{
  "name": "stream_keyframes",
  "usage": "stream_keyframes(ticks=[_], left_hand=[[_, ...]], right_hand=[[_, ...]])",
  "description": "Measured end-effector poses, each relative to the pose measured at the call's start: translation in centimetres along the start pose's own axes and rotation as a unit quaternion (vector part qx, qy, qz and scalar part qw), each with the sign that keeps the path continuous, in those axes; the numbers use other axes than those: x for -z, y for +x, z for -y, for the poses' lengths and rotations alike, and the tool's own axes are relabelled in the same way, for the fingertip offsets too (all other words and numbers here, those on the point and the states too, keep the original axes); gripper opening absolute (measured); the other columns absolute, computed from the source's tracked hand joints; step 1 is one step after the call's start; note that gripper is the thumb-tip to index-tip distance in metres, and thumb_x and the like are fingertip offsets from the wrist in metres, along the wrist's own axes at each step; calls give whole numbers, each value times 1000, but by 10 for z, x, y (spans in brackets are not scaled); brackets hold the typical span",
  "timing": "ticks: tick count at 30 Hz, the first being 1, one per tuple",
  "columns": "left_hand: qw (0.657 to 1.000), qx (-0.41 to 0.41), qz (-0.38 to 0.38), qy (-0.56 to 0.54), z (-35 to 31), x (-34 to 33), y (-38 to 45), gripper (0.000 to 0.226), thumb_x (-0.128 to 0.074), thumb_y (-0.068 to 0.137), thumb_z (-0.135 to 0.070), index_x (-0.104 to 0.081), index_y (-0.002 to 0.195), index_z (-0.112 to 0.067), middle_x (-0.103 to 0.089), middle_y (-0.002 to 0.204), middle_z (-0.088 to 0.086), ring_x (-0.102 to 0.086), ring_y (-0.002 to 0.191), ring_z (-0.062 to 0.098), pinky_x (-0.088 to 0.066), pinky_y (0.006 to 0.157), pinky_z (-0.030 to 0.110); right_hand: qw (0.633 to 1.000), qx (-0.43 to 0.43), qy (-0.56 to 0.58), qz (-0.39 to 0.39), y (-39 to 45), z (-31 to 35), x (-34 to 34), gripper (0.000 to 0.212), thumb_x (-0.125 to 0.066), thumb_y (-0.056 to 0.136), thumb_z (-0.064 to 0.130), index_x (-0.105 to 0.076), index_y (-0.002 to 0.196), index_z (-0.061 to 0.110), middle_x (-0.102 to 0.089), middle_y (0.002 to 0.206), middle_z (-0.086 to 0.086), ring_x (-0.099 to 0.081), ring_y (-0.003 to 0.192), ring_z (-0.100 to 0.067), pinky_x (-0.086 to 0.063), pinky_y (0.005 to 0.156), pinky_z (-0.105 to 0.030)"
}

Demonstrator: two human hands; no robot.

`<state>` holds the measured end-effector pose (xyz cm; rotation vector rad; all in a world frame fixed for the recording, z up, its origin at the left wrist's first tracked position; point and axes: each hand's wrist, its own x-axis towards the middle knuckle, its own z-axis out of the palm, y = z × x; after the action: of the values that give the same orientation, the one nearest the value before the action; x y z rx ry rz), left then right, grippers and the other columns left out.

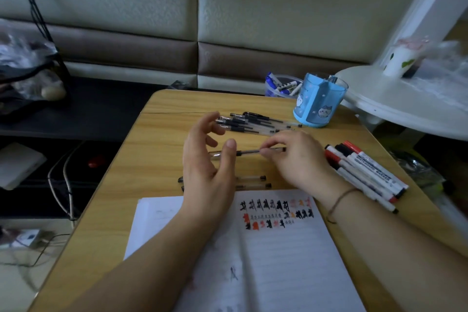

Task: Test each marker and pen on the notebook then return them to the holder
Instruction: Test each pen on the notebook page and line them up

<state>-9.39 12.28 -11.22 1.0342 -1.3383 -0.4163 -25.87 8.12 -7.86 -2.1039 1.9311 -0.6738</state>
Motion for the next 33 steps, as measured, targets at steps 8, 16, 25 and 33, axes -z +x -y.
stream_keyframes(ticks=[8, 16, 25, 33], left_hand=[[996, 37, -65, -47, 0, 1, 2, 41, -45, 96, -22, -38, 137, -22, -48, 111, -5, -47, 98, 6, -43, 87, 21], [993, 76, -89, -35, 1, 1, 4, 43, -43, 93, -31, -23, 126, -50, -31, 110, -12, -40, 101, 14, -43, 97, 42], [992, 82, -81, -49, 1, 0, 4, 44, -46, 93, -26, -25, 129, -40, -33, 112, -2, -40, 100, 14, -39, 94, 29], [997, 58, -50, 17, 1, 1, 4, 37, -55, 89, -24, -48, 125, -28, -38, 121, -7, -45, 109, 13, -45, 95, 37]], right_hand=[[997, 41, -52, 49, 22, 5, -4, 12, -60, 90, 41, -68, 98, 39, -62, 122, 14, -42, 128, -17, -36, 102, -43], [980, 4, -200, 1, 63, -8, -3, 22, -63, 87, 47, -66, 103, 33, -54, 124, 3, -36, 122, -25, -39, 96, -45], [981, 19, -193, -14, 63, -19, -13, 20, -61, 87, 47, -60, 102, 34, -59, 115, 6, -43, 113, -21, -39, 91, -41], [971, 55, -232, -5, 57, -11, -4, 20, -52, 93, 45, -61, 103, 30, -55, 114, 5, -38, 114, -20, -35, 94, -41]])
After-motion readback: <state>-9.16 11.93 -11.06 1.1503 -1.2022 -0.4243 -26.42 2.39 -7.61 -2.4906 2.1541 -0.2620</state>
